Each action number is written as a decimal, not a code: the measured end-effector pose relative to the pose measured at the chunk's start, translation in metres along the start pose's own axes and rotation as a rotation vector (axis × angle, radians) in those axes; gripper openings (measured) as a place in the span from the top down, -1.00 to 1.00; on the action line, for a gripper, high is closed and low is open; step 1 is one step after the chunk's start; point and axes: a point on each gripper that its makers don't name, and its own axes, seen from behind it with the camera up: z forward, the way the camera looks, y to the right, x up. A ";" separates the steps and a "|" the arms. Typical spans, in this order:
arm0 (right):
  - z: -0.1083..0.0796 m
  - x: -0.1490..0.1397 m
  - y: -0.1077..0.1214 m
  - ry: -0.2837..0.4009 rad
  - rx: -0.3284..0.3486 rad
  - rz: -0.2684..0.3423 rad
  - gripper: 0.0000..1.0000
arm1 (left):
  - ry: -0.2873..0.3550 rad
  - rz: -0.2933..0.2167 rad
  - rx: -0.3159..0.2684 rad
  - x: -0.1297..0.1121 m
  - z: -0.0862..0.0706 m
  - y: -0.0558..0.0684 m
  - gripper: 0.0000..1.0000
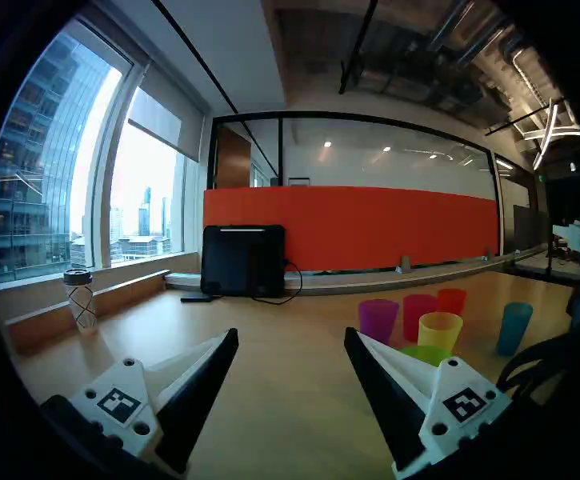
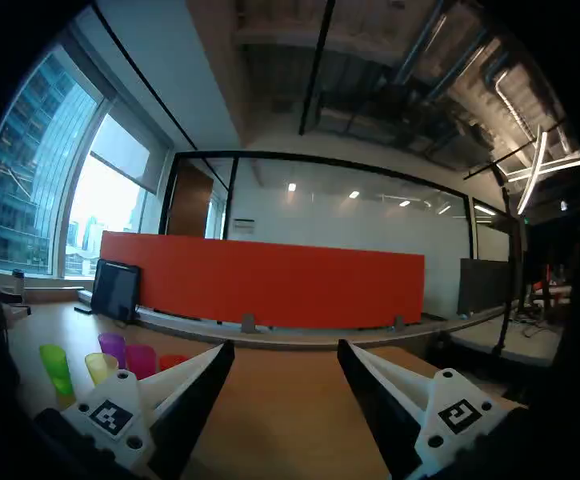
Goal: Pour water
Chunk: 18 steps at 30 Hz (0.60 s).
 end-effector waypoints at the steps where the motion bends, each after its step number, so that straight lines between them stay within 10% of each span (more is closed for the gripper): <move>1: 0.000 -0.002 -0.001 0.000 0.003 0.003 -1.00 | 0.000 0.000 0.000 0.000 0.000 0.000 -0.98; 18: 0.000 -0.066 -0.006 -0.080 0.019 0.078 -1.00 | 0.000 0.000 0.000 0.000 0.000 0.001 -0.98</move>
